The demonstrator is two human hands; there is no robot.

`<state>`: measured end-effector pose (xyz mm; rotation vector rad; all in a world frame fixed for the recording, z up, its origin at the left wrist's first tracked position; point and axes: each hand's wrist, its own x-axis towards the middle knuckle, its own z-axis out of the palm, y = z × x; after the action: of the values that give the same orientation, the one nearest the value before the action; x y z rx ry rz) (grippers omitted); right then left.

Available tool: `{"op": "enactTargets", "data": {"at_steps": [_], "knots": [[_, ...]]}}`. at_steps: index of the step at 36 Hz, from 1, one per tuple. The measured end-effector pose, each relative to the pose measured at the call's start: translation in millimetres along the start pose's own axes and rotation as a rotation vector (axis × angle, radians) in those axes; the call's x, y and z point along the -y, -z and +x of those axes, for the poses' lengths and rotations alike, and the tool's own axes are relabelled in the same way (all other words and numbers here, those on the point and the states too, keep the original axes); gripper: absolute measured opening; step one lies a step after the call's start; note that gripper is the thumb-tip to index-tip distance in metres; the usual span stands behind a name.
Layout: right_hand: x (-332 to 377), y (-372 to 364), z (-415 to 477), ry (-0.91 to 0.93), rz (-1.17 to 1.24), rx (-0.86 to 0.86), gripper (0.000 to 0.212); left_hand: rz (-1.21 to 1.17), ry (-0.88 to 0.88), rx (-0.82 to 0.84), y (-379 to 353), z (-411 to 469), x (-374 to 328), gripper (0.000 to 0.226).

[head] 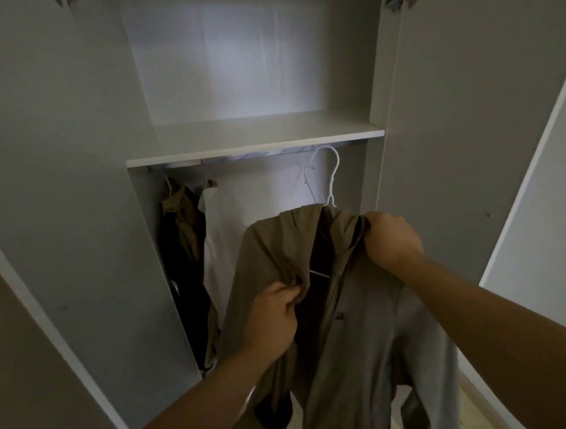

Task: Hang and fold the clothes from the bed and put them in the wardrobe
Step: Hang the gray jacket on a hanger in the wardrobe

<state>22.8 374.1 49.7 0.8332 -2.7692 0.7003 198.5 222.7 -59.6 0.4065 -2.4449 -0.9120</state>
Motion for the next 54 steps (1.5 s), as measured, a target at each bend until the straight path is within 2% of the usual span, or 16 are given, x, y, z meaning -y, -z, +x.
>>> {"op": "enactTargets", "data": {"at_steps": [5,7,11,15,18,20,26,29,31,34,37,41,48,54], "knots": [[-2,-22,0,0.016,0.009,-0.059,0.029,-0.299,0.305,0.140,4,43,28,0.034],[-3,-31,2,0.024,0.000,-0.072,0.030,-0.436,0.364,0.134,5,64,32,0.038],[-4,-53,15,0.019,0.010,-0.071,0.027,-0.706,0.448,0.065,3,110,36,0.063],[-8,-77,40,-0.019,0.027,-0.086,0.022,-0.950,0.606,-0.012,-13,160,45,0.060],[-13,-97,65,-0.026,0.064,-0.101,0.022,-0.972,0.684,-0.032,-29,197,59,0.040],[-18,-113,86,-0.014,0.091,-0.104,0.022,-0.990,0.737,-0.054,-41,224,72,0.036],[-25,-169,152,0.025,0.148,-0.054,0.025,-0.974,0.966,-0.070,-52,305,120,0.046],[-22,-192,182,0.028,0.173,-0.036,0.024,-0.876,1.054,-0.042,-52,341,146,0.026],[-19,-202,203,0.017,0.191,-0.029,0.022,-0.784,1.039,-0.040,-52,366,163,0.020],[-9,-214,234,0.012,0.205,0.036,0.020,-0.608,0.917,-0.073,-55,400,185,0.024],[2,-228,261,-0.005,0.202,0.062,0.019,-0.427,0.723,-0.069,-56,421,196,0.002],[17,-250,292,-0.067,0.175,0.022,0.021,-0.208,0.430,0.020,-55,440,206,0.015],[31,-280,328,-0.168,0.149,-0.108,0.022,-0.177,0.247,0.036,-54,471,225,0.023],[30,-302,350,-0.169,0.108,-0.130,0.019,-0.210,0.214,0.021,-68,493,240,0.032]]}}
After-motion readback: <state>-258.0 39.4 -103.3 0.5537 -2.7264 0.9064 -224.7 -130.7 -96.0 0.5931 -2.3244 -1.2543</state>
